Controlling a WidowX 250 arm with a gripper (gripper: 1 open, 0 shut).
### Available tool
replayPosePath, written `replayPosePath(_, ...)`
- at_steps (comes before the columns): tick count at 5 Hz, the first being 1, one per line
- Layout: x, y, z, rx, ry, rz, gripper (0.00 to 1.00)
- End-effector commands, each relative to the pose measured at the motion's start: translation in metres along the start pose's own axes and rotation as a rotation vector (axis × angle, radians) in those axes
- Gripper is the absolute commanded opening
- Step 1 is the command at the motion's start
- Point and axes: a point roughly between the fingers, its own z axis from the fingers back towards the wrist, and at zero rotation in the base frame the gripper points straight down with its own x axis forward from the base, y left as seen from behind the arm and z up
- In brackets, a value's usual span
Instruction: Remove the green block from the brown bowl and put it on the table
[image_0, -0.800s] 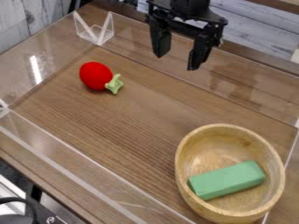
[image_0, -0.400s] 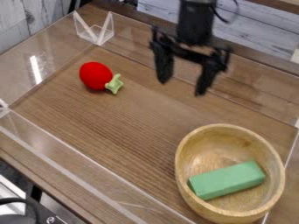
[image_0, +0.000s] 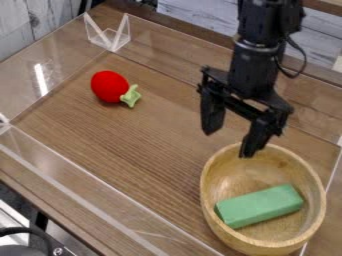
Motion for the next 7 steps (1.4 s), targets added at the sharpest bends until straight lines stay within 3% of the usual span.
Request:
replayPosePath(1, -0.007, -0.016, 0.007, 0.005, -0.075, -0.122, 1.0)
replayPosePath(2, -0.014, -0.032, -0.001, 0.015, -0.098, -0.217, 1.0)
replayPosePath(3, -0.015, -0.051, 0.0, 0.024, -0.124, -0.223, 1.0)
replayPosePath(4, -0.016, -0.06, -0.002, 0.012, -0.138, -0.211, 1.0)
replayPosePath(5, -0.019, -0.063, 0.002, 0.007, -0.146, -0.152, 1.0)
replayPosePath(7, -0.02, -0.07, 0.016, 0.006, -0.143, -0.183, 1.0)
